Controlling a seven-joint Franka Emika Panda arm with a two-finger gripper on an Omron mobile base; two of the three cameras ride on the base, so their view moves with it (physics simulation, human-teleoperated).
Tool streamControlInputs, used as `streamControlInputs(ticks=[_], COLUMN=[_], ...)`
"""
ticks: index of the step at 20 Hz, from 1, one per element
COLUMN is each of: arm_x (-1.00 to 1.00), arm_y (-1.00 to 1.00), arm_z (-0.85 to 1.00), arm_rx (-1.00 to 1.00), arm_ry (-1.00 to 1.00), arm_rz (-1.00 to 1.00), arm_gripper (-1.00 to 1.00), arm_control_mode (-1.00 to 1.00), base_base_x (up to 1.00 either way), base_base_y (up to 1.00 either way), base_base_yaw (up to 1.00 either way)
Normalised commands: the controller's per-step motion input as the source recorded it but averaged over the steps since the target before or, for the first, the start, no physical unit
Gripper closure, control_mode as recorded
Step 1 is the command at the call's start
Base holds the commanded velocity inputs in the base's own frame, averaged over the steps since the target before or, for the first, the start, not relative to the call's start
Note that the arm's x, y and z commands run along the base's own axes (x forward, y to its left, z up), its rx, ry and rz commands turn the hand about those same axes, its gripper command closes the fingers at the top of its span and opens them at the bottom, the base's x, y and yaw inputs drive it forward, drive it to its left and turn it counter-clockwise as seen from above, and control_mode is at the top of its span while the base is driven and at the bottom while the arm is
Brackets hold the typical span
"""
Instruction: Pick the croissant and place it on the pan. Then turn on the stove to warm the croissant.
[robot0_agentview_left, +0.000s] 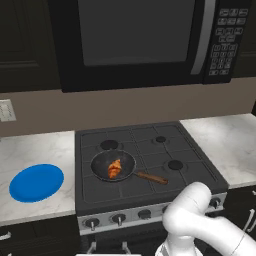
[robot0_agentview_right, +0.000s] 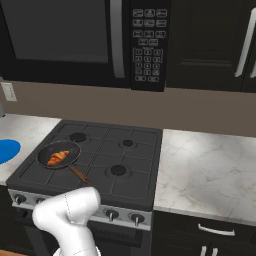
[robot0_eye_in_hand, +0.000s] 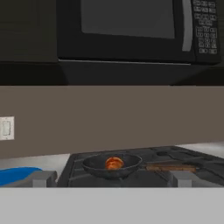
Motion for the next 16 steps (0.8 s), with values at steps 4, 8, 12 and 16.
streamControlInputs(ticks=[4, 8, 12, 16], arm_x=[0.29, 0.37, 0.3, 0.23], arm_y=[0.0, 0.04, 0.23, 0.31], arm_z=[-0.43, -0.4, -0.35, -0.38], arm_rx=[0.0, 0.0, -0.01, -0.01], arm_ry=[-0.07, -0.01, 0.0, 0.0], arm_rz=[0.0, 0.0, -0.01, -0.04], arm_gripper=[-1.0, -1.0, -1.0, -1.0], arm_control_mode=[-1.0, -1.0, -1.0, -1.0], base_base_x=[0.0, 0.0, 0.0, 0.0], base_base_y=[0.0, 0.0, 0.0, 0.0], base_base_yaw=[0.0, 0.0, 0.0, 0.0])
